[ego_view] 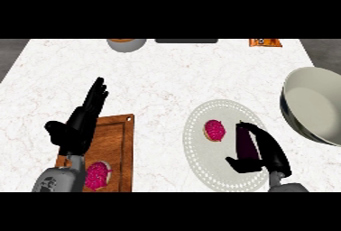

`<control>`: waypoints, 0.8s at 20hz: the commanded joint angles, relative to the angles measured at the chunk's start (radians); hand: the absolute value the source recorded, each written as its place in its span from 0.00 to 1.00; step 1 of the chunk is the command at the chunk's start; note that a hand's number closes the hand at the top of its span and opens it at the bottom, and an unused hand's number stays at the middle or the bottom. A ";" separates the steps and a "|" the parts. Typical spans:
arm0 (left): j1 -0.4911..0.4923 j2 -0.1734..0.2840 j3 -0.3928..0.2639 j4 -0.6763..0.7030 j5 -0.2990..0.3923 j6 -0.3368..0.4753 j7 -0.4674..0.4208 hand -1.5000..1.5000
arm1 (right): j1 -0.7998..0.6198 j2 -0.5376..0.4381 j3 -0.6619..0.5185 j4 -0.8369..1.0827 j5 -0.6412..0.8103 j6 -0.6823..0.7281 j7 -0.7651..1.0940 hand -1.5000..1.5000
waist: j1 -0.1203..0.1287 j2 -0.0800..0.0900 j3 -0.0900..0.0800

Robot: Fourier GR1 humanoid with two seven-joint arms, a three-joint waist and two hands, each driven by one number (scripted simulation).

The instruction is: Pick the eggplant from the placemat and place it in the bowl

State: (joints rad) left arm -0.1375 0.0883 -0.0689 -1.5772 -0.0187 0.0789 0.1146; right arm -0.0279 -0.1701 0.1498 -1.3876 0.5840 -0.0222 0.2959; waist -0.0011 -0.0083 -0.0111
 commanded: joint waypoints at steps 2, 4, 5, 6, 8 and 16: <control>0.019 -0.044 -0.037 0.032 -0.058 0.044 -0.043 0.50 | 0.024 0.027 0.088 0.059 0.056 0.010 -0.062 1.00 | 0.002 0.009 0.011; 0.012 -0.005 -0.006 -0.022 -0.025 0.009 0.011 0.50 | -0.056 0.029 0.028 0.119 0.013 0.021 -0.085 1.00 | 0.007 0.009 0.012; 0.001 -0.022 -0.011 0.019 -0.029 0.012 -0.018 0.50 | -0.011 0.025 0.030 0.056 0.001 0.033 -0.074 1.00 | 0.001 0.008 0.011; -0.022 -0.011 0.013 0.052 -0.021 0.003 -0.049 0.50 | -0.004 0.062 0.039 0.039 0.006 0.000 -0.059 1.00 | 0.000 0.009 0.011; 0.058 -0.001 -0.007 -0.037 -0.022 -0.004 -0.024 0.50 | 0.085 0.062 0.094 -0.086 -0.005 0.039 -0.066 1.00 | 0.000 0.005 0.011; 0.000 -0.005 0.043 0.060 -0.007 0.003 -0.074 0.50 | 0.254 0.021 0.126 -0.451 -0.167 0.083 -0.332 1.00 | -0.021 0.004 0.011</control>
State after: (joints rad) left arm -0.1305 0.0853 -0.0443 -1.5528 -0.0254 0.0761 0.0848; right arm 0.1525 -0.1540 0.2480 -1.6994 0.4625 0.0633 0.0609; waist -0.0162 -0.0056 -0.0022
